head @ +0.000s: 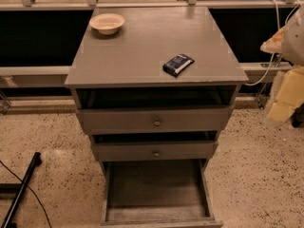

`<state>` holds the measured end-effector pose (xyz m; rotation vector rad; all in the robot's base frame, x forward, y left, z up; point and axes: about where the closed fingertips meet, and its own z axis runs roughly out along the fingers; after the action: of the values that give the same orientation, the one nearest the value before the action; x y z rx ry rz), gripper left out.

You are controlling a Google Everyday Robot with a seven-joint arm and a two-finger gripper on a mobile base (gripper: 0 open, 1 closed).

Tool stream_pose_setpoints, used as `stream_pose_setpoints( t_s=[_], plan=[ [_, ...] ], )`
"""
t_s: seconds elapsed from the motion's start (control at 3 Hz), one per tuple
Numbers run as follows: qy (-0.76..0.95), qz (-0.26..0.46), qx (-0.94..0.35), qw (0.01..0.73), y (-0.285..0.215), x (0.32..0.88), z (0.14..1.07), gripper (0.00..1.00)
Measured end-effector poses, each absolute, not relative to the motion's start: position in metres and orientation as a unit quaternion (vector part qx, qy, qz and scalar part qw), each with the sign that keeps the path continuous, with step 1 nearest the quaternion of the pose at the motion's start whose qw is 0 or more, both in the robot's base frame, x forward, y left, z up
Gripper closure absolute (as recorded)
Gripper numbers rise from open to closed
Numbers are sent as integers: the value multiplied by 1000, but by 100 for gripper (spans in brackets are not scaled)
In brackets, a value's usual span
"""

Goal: Close bottom drawer

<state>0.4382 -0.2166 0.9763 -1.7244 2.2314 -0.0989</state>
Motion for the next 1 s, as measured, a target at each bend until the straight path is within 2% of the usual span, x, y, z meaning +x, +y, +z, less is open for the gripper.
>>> stream_pose_setpoints(
  t_s=[0.33,0.67,1.0],
  plan=[
    [781,-35,-603,159,-217,438,976,0],
    [765,-33,-622,162,-215,447,937,0],
    [748,42,-637,179,-217,437,840,0]
  ],
)
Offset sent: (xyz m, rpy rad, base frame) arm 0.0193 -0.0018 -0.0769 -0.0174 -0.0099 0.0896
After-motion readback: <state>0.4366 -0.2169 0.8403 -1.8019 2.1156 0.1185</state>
